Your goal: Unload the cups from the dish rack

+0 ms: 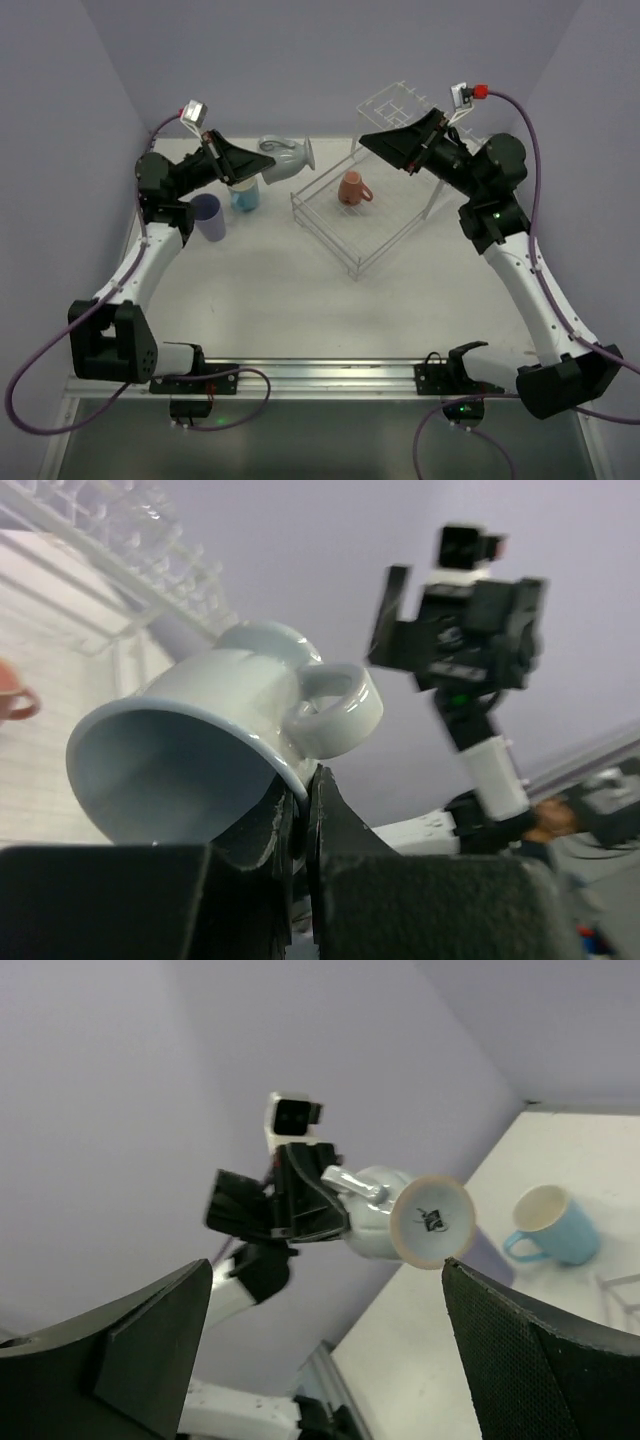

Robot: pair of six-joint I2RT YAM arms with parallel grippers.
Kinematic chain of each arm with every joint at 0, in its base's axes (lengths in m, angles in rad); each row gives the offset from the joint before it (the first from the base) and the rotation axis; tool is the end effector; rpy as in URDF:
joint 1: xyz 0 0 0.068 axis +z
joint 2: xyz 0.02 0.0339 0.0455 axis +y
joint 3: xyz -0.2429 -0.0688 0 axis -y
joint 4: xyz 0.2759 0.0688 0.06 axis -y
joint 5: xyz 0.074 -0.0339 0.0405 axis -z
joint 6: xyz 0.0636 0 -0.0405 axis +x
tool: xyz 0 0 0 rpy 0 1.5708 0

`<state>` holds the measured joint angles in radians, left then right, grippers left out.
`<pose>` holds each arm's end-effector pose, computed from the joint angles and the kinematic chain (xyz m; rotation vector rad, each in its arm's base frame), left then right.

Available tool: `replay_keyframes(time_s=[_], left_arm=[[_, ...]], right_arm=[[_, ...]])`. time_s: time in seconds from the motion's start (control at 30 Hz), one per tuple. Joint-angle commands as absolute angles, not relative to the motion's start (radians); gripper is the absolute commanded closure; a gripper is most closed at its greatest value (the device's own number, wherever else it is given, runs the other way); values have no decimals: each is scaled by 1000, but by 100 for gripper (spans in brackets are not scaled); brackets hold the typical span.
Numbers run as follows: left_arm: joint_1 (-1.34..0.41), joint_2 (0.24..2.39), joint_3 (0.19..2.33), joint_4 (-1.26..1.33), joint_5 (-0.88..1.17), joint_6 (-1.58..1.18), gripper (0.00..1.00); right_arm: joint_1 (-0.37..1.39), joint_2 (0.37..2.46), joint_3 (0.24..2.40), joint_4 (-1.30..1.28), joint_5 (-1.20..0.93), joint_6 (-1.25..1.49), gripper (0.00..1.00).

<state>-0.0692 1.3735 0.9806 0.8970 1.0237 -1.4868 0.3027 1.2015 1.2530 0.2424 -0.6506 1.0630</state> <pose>0.3394 -0.0780 0.3532 0.0816 1.5752 -1.8156 0.2978 0.1334 0.4502 -0.0705 1.5183 1.5386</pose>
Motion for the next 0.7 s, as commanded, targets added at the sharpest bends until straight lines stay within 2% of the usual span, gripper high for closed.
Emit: replay_keyframes(time_s=[0.0, 0.1, 0.2, 0.27, 0.33, 0.67], left_arm=[[-78, 1231, 1169, 35, 935, -808, 100], [-78, 1216, 1241, -358, 818, -610, 100], [-81, 1190, 1246, -501, 689, -522, 100], [-81, 1163, 1247, -625, 521, -433, 100], [-81, 1149, 1241, -679, 412, -394, 100], [-172, 1155, 1146, -793, 154, -342, 100]], right_arm=[[311, 1229, 1360, -246, -496, 711, 1], [336, 1346, 1461, -380, -450, 565, 1], [417, 1437, 1544, -538, -251, 447, 1], [445, 1512, 1589, -580, -186, 414, 3], [460, 1549, 1597, -581, -147, 387, 4], [482, 1726, 1706, -650, 61, 285, 8]])
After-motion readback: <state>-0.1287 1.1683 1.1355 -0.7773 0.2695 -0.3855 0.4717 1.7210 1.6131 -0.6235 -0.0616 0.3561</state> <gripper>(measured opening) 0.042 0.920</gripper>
